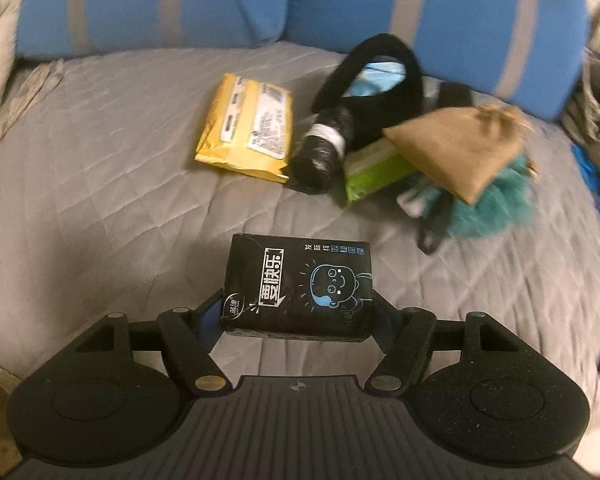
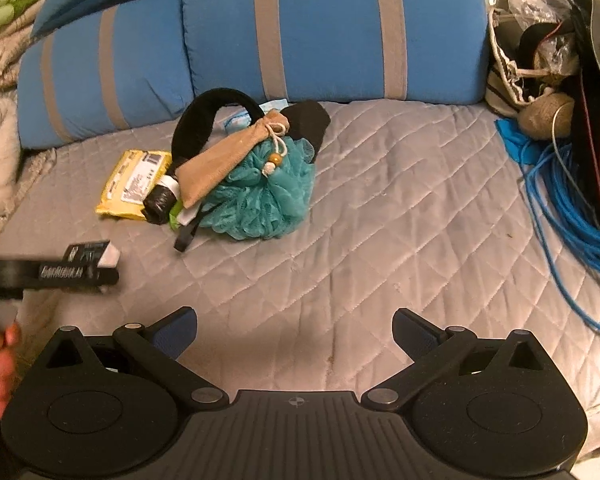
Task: Organize soft objects
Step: 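Lift the tissue box with the left gripper while the right gripper approaches the tan pouch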
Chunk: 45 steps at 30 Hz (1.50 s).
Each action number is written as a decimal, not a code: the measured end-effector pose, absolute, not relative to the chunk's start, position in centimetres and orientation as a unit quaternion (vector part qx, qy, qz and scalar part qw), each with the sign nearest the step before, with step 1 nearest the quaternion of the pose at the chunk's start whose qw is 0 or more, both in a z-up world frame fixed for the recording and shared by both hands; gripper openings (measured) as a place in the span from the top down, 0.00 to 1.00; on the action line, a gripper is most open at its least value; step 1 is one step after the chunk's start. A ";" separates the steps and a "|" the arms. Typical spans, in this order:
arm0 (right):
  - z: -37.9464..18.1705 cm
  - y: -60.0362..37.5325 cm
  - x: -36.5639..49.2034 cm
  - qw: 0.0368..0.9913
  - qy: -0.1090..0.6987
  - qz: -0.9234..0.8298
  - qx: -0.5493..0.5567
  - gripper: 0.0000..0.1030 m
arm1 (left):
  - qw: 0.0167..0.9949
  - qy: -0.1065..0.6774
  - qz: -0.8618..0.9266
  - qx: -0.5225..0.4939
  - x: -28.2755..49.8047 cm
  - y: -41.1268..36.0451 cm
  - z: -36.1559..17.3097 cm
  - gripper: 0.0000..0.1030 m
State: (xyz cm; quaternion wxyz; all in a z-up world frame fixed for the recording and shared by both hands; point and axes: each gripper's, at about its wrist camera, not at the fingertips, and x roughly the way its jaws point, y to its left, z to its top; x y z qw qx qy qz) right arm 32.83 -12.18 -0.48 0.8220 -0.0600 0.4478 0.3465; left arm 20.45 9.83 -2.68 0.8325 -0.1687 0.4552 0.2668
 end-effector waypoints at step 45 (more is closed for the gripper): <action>-2.5 -1.6 37.4 0.784 0.421 0.456 0.013 0.43 | 0.876 0.441 0.115 -0.158 13.3 7.7 2.0 0.32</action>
